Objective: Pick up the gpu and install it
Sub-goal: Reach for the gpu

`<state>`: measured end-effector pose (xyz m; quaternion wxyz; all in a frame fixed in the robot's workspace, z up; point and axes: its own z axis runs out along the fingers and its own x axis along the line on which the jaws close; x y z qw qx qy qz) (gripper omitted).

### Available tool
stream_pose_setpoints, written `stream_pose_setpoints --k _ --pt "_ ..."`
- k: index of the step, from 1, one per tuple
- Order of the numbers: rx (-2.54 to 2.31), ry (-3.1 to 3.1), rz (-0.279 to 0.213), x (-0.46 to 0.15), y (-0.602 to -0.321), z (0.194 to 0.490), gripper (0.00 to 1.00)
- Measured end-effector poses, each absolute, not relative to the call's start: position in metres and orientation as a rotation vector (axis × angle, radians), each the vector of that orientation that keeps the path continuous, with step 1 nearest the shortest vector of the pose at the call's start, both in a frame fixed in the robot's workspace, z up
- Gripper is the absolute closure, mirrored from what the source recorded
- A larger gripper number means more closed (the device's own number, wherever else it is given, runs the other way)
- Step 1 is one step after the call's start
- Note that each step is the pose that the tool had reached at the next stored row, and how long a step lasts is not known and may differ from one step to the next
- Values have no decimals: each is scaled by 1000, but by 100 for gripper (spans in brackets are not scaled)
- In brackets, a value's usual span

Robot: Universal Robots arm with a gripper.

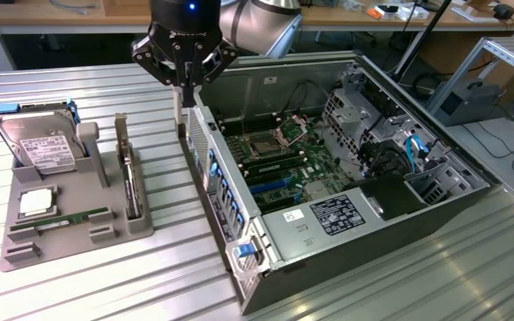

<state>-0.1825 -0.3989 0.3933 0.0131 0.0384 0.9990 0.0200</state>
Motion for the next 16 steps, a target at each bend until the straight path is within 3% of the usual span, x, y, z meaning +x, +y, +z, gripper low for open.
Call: stream_pose_setpoints --k 16 --pt "119 3112 61 -197 -399 393 89"
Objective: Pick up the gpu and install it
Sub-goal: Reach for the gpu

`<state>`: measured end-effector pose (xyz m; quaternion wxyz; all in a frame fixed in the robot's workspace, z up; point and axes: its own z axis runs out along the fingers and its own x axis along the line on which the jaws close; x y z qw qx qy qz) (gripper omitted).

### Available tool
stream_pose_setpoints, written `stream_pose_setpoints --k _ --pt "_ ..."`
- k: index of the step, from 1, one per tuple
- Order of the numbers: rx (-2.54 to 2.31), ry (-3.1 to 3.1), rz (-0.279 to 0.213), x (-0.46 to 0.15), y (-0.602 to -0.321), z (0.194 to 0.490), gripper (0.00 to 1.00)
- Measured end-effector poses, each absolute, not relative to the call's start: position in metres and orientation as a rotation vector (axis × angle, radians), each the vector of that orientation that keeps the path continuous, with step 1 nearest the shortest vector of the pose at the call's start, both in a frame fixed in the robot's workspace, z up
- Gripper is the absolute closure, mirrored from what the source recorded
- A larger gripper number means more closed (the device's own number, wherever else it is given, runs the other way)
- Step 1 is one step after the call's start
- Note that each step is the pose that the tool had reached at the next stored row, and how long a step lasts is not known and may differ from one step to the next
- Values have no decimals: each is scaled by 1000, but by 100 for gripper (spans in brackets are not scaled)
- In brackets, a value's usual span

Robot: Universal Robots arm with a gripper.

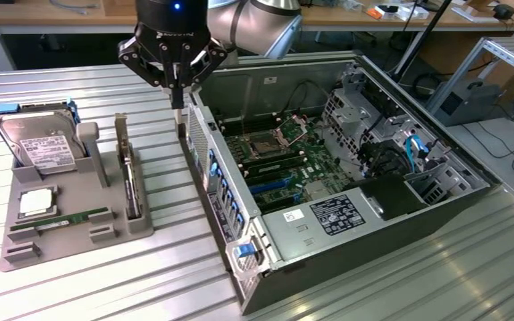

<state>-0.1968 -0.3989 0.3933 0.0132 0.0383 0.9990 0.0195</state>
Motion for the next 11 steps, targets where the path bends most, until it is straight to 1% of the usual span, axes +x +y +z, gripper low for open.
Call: stream_pose_setpoints --k 11 --pt "119 3112 60 -202 -399 393 89"
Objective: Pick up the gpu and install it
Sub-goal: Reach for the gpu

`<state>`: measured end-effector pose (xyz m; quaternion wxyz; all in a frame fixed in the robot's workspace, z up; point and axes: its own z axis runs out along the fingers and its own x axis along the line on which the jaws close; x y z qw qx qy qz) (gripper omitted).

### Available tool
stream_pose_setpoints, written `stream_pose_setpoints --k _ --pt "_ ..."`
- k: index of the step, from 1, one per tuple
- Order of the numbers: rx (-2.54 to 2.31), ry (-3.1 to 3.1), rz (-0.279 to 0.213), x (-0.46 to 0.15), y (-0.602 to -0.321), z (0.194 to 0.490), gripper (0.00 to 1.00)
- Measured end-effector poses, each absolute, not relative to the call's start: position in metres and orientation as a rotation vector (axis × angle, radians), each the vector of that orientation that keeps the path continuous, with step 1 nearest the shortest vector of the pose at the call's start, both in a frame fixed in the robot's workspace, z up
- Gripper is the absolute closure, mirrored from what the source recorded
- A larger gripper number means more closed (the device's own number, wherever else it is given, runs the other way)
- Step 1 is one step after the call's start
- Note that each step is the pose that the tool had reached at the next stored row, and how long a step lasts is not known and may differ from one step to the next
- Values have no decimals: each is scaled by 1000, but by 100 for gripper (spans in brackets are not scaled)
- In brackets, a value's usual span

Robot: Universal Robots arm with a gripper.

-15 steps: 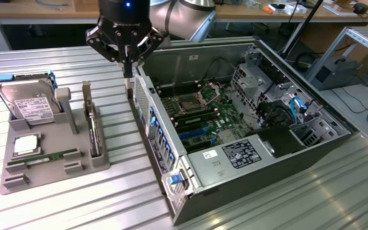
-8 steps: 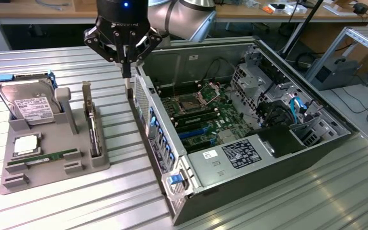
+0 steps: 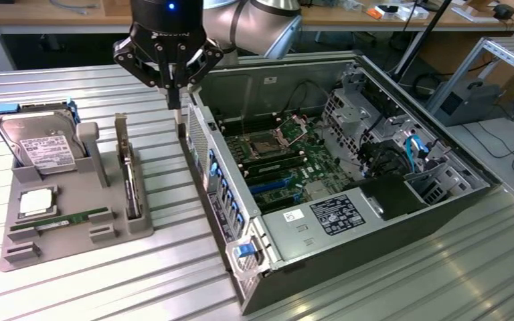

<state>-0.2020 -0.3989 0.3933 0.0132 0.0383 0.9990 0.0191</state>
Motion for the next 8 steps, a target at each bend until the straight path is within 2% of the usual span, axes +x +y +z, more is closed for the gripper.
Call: stream_pose_setpoints --k 8 --pt "119 3112 59 -206 -399 393 89"
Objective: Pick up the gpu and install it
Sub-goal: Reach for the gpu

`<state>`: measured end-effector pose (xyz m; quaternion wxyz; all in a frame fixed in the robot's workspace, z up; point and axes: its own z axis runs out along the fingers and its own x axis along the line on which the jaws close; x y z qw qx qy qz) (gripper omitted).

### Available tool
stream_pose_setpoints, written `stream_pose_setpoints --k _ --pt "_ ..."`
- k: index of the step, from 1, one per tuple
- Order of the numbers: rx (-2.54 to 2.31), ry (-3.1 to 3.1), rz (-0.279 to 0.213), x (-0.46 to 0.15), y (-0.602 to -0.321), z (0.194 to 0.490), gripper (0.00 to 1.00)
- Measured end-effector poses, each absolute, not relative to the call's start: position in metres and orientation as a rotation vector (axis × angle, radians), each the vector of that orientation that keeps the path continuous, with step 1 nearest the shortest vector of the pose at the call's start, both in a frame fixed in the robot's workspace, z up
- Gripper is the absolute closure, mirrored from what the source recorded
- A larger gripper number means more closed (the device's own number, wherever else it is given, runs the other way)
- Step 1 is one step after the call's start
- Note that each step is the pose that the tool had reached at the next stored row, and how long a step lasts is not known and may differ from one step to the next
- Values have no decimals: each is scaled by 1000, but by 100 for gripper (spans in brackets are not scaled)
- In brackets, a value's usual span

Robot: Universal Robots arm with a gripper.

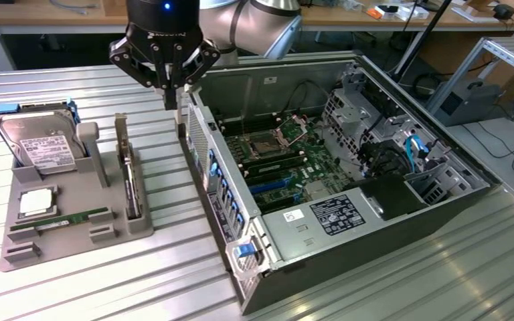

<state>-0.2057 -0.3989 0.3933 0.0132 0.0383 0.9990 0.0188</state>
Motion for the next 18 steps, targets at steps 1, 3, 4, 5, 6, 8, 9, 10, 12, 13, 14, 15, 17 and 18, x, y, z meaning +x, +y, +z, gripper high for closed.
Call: stream_pose_setpoints --k 1,3,4,5,6,8,9,10,12,13,14,15,17,18 --pt "119 3112 59 -206 -399 393 89" --pt "119 3112 58 -207 -399 393 89" --pt "119 3112 58 -207 -399 393 89" --pt "119 3112 58 -207 -399 393 89" --pt "119 3112 58 -208 -399 393 89" --pt "119 3112 58 -208 -399 393 89" --pt "119 3112 58 -209 -399 393 89" --pt "119 3112 57 -209 -399 393 89" --pt "119 3112 57 -210 -399 393 89" --pt "119 3112 57 -210 -399 393 89" --pt "119 3112 57 -211 -399 393 89" --pt "119 3112 57 -211 -399 393 89" --pt "119 3112 56 -211 -399 393 89" --pt "119 3112 56 -212 -399 393 89"
